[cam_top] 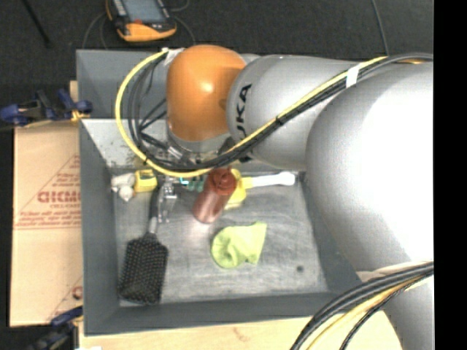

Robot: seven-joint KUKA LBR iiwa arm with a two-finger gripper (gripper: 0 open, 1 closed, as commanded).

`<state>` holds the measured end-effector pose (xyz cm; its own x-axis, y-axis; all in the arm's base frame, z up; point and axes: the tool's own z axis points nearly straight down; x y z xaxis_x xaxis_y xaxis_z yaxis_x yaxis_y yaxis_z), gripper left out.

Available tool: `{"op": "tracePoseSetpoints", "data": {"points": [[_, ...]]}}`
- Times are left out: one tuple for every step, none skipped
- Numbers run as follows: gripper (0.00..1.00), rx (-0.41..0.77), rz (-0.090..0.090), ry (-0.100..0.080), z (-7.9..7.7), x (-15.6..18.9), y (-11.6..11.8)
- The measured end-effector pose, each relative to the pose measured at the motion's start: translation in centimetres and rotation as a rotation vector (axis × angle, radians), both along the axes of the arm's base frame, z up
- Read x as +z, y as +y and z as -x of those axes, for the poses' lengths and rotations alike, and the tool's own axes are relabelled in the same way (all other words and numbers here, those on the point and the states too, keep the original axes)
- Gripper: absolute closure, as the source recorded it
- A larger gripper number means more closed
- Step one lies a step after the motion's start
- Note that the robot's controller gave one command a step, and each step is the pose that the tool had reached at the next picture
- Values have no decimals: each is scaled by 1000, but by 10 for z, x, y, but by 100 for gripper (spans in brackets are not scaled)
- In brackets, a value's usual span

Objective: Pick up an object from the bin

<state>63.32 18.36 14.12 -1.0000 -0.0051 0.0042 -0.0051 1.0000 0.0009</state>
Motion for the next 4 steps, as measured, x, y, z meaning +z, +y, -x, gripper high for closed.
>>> {"op": "tracePoseSetpoints", "data": {"points": [[0, -3, -1, -8, -2, 5, -1], [0, -66, -3, -14, -3, -40, 2], [100, -76, -1, -10, -1, -38, 1], [100, -76, -1, -10, -1, -38, 1]]}}
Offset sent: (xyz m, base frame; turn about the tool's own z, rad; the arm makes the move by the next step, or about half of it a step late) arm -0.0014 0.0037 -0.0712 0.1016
